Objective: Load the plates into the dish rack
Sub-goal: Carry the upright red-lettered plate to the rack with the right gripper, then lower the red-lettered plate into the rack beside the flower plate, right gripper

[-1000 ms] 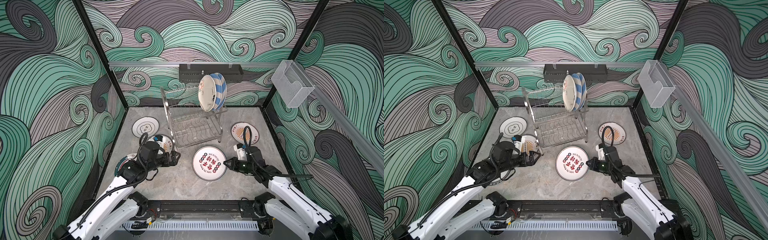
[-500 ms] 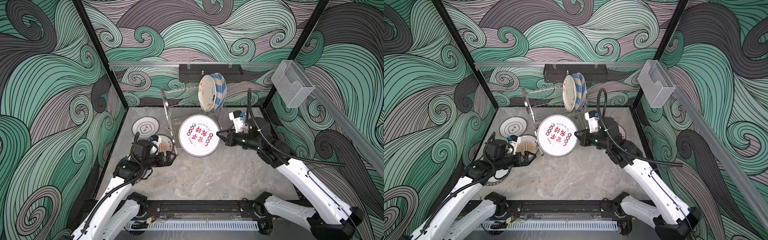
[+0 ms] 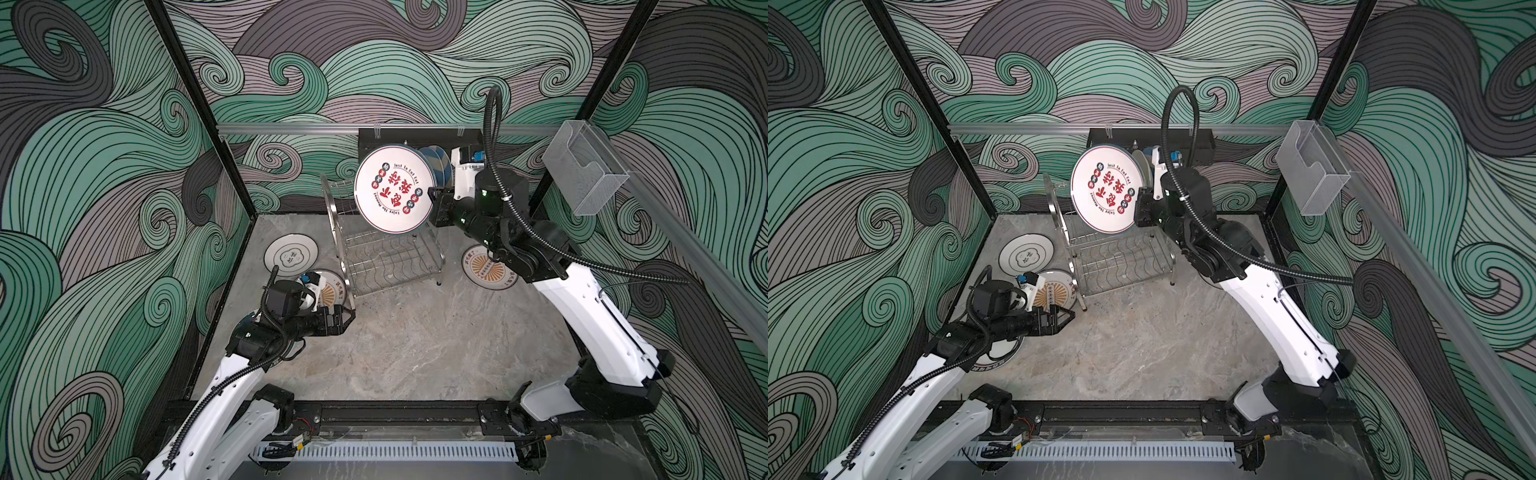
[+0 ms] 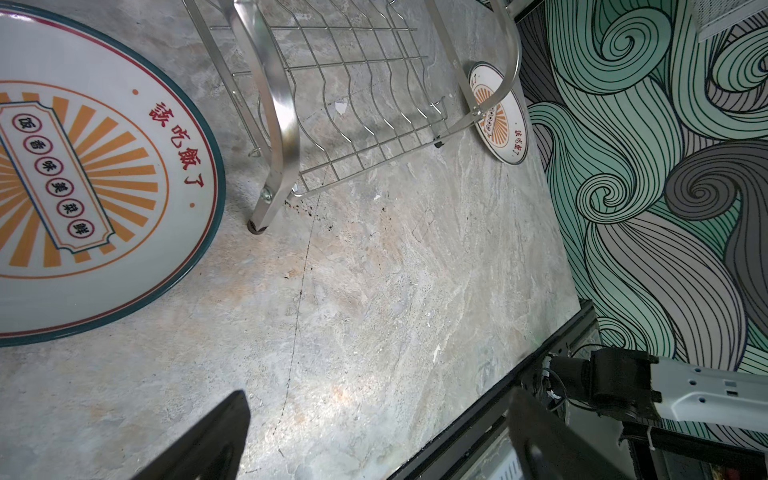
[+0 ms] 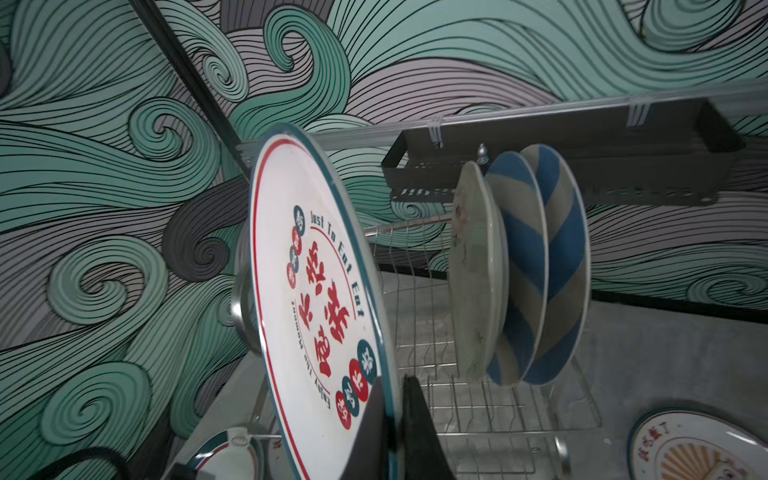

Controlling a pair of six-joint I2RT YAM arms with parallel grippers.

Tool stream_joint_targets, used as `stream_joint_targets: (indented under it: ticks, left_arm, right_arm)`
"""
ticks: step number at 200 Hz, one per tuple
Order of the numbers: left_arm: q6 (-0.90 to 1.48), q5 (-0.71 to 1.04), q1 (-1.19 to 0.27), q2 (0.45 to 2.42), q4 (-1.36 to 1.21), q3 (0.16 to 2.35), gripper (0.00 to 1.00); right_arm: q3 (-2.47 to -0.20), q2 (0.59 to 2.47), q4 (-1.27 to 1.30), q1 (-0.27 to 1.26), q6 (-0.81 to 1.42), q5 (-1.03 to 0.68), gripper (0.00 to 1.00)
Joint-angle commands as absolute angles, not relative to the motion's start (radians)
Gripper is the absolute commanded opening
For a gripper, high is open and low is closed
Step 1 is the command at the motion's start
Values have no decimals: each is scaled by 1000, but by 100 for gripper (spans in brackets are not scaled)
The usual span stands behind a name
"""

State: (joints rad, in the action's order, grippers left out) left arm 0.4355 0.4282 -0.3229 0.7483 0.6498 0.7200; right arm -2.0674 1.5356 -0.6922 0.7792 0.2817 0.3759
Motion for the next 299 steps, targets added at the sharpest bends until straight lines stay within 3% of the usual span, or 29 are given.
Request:
stream_joint_targets:
  ticks: [1,40,97,201,299]
  left_arm:
    - [423,446,-315,739,634,715,99]
    - [423,454,-314,742,632,712,99]
    - [421,467,-310,732,631,710,99]
    - [420,466,-309,719,630,706,98]
    - [420,460,-309,723,632,706,98]
  right_arm:
    - [-2203,1611,-682,829,132,718,0]
    - [-2378,1776,-602,922,-101,1062,0]
    - [-2370,1861,-492,956,-184,1210,0]
    - [-2283,1906,-416,943,-137,1235,0]
    - [-2272,1935,-556,905,36,1179,0]
